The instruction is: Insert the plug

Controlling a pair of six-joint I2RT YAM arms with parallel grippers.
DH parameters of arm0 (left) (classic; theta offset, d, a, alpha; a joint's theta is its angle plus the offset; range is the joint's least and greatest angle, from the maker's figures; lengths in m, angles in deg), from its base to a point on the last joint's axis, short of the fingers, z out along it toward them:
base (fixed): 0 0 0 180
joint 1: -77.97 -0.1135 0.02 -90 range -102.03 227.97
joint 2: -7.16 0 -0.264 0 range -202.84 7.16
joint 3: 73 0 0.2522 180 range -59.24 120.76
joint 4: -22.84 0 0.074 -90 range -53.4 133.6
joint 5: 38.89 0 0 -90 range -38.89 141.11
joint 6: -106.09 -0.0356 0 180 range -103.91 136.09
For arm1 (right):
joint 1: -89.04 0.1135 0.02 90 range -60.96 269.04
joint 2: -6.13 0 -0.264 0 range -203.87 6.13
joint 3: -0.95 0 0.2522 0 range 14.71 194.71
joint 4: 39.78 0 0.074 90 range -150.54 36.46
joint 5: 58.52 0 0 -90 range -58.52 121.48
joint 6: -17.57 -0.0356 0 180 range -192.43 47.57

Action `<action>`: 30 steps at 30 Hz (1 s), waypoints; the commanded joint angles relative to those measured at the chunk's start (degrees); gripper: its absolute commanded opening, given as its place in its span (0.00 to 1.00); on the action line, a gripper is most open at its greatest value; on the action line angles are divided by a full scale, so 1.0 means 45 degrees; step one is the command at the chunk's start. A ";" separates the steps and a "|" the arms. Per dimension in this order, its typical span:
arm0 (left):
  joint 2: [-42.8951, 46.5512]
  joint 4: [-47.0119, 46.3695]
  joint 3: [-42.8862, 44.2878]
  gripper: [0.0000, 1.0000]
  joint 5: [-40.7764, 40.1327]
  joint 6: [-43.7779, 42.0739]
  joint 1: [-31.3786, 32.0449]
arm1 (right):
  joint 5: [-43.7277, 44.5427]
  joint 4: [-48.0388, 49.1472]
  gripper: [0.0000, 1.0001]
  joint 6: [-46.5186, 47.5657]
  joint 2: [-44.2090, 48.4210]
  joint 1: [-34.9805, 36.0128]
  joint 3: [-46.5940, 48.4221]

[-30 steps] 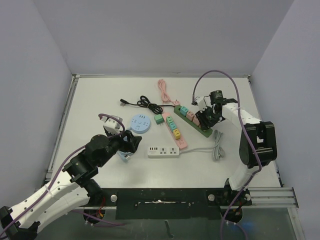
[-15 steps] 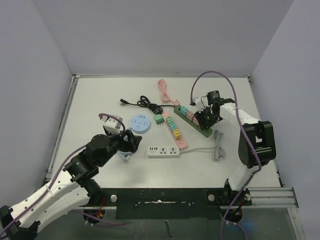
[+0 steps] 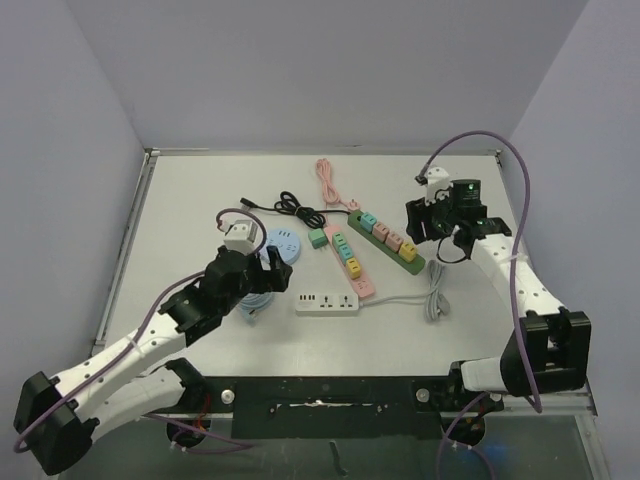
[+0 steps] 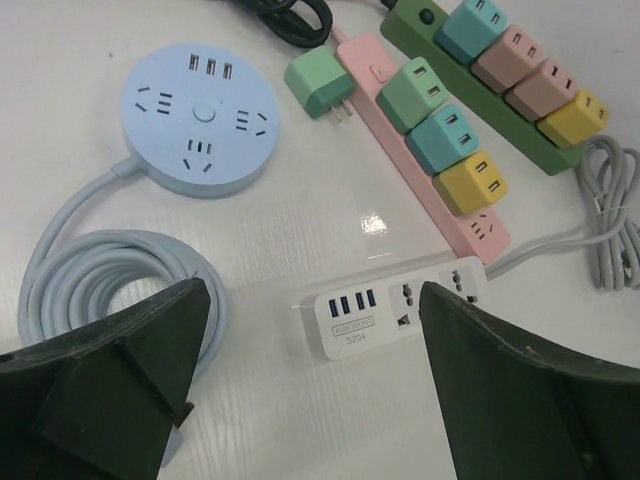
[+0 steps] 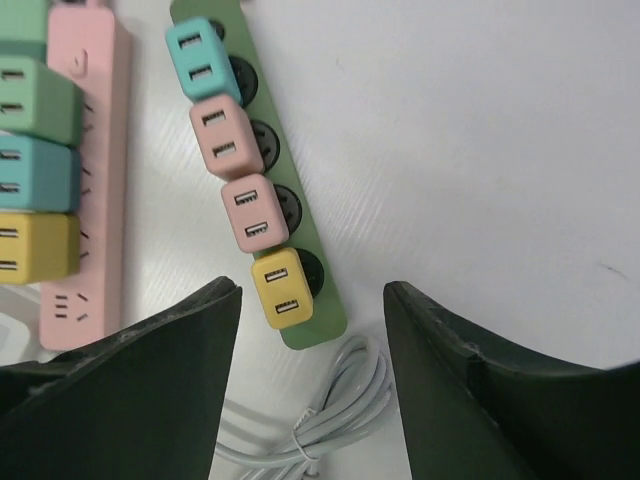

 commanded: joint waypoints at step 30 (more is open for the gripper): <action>-1.5199 0.1400 1.1128 0.61 0.0174 0.2934 -0.2162 | -0.1957 0.4780 0.44 -0.7549 0.3128 -0.0171 -0.4300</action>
